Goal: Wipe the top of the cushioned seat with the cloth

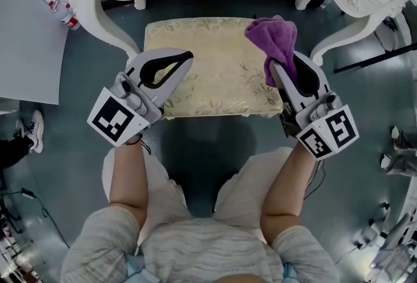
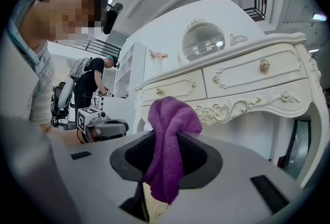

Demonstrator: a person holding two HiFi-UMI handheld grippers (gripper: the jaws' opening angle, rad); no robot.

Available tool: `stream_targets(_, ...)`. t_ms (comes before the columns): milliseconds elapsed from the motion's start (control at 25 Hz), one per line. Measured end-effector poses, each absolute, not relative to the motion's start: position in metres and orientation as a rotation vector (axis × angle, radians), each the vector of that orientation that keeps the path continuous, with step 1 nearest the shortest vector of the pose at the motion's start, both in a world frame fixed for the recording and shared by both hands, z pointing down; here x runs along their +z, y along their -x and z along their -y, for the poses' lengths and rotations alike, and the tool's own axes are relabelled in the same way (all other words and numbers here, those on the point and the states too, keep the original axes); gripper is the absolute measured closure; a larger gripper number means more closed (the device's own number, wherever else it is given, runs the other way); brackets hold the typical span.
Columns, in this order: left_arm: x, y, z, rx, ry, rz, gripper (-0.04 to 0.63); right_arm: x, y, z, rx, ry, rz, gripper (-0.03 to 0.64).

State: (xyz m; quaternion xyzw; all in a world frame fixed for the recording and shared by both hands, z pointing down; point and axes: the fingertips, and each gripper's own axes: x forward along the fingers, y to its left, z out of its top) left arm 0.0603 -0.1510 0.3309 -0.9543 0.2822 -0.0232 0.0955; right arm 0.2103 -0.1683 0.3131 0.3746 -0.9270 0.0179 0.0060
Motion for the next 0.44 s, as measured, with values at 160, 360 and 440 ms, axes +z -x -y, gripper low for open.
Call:
stream_targets(160, 0.3300, -0.0607, 0.1504, -0.067, 2.819, -0.836, 0.583, 0.3151, -0.2121, 0.1678, 0.066, -1.181, 2.907, 0.505)
stream_targets(360, 0.3298, -0.0575, 0.1498, -0.052, 2.820, -0.844, 0.583, 0.3157, -0.2072, 0.1688, 0.058, -1.159, 2.916, 0.505)
stream_targets(440, 0.3305, -0.0564, 0.1500, -0.048, 2.824, -0.846, 0.583, 0.3164, -0.2052, 0.1689, 0.056, -1.149, 2.918, 0.505)
